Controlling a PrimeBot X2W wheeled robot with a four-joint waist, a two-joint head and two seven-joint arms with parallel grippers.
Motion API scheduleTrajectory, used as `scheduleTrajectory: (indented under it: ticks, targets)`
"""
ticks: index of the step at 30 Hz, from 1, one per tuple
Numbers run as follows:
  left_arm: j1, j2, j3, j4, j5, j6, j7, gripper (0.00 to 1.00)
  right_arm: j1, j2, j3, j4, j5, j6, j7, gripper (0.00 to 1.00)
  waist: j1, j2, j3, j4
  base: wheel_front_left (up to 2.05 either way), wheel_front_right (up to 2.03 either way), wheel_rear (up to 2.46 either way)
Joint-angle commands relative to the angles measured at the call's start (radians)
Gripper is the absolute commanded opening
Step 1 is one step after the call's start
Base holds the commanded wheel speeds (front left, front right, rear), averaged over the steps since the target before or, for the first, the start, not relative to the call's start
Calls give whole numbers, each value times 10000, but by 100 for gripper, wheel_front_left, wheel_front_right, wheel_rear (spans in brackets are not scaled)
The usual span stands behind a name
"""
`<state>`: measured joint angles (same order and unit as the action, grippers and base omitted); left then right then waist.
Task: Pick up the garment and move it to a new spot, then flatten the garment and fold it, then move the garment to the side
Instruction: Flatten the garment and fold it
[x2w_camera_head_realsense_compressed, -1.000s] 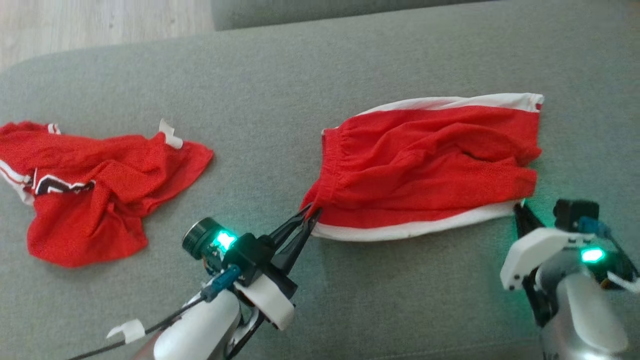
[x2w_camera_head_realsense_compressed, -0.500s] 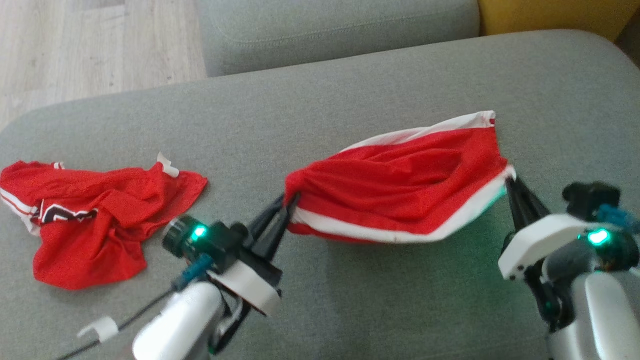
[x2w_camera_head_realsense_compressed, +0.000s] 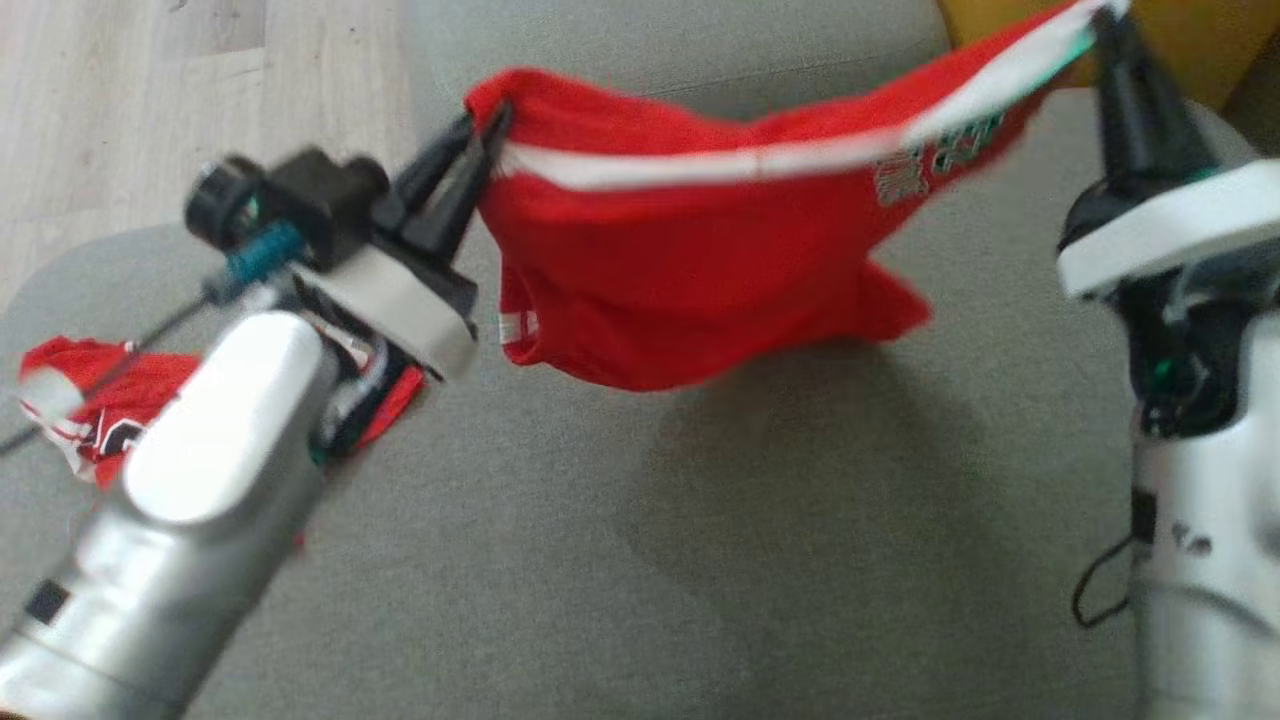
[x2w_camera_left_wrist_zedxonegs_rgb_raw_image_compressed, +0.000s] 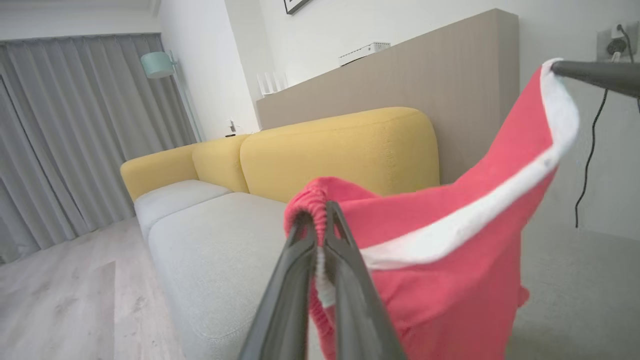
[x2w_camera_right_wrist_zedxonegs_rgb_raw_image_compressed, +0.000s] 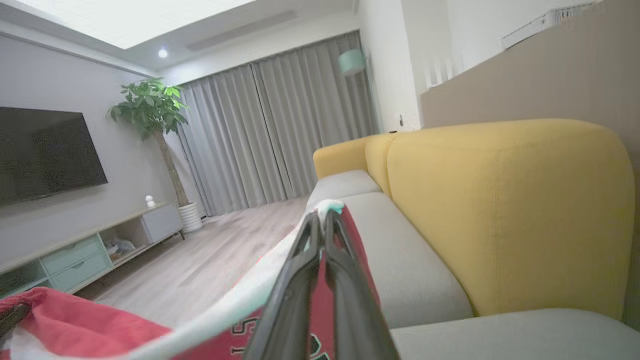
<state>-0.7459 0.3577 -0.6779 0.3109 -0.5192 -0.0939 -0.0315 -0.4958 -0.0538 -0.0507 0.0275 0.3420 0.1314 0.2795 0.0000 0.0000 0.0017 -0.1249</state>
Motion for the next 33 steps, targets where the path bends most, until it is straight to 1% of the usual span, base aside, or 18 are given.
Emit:
scheduleTrajectory:
  ticks: [1, 3, 7, 11, 13, 15, 17, 21, 24, 27, 30, 33]
  targets:
    - [-685, 450, 497, -199, 0, -30, 52, 0, -413, -30, 117, -204, 52, -7, -87, 0, 0, 0, -15, 18, 0, 0, 0]
    - [-987, 499, 476, -77, -58, -84, 288, 0, -772, -18, -23, 266, 11, -7, -275, 0, 0, 0, -45, 102, 0, 0, 0]
    - [-1143, 460, 380, 113, -590, -206, 835, 0, -1056, -16, 32, 1237, 10, -7, -359, 0, 0, 0, -38, 319, 0, 0, 0]
    - [-1012, 474, 439, 214, -929, -232, 908, 0, -1036, -69, 75, 1692, 41, -7, -273, 0, 0, 0, 81, 474, 0, 0, 0]
    - [-974, 377, 537, 306, -1265, -242, 1029, 0, -1098, -144, 106, 1808, 63, -7, -210, 0, 0, 0, 254, 536, 0, 0, 0]
    - [-1077, 210, 726, 429, -1752, -255, 1254, 0, -1298, -228, 151, 1891, 62, -7, -137, 0, 0, 0, 568, 560, 0, 0, 0]
    - [-1414, 172, 886, 544, -2041, -263, 1536, 0, -1712, -314, 270, 2058, 76, -7, -75, 0, 0, 0, 1038, 490, 0, 0, 0]
    - [-2571, 146, 1369, 1045, -2427, -177, 1973, 0, -3135, -574, 630, 2814, -76, -7, -285, 0, 0, 0, 2220, 239, 0, 0, 0]
    - [-3745, 134, 1625, 1769, -2396, -99, 2093, 0, -4597, -537, 765, 3792, -175, -7, -862, 0, 0, 0, 3012, -27, 0, 0, 0]
    - [-5155, 18, 1962, 2541, -2327, 46, 1904, 0, -6305, -408, 759, 5000, -475, -7, -1838, 0, 0, 0, 3658, -291, 0, 0, 0]
    - [-6577, -215, 2355, 3448, -2216, 266, 1225, 0, -7844, -294, 435, 6348, -934, -7, -3042, 0, 0, 0, 4075, -481, 0, 0, 0]
    - [-7556, -533, 2442, 4273, -2017, 238, 359, 0, -8948, -210, -59, 7626, -1422, -7, -4114, 0, 0, 0, 4309, -544, 0, 0, 0]
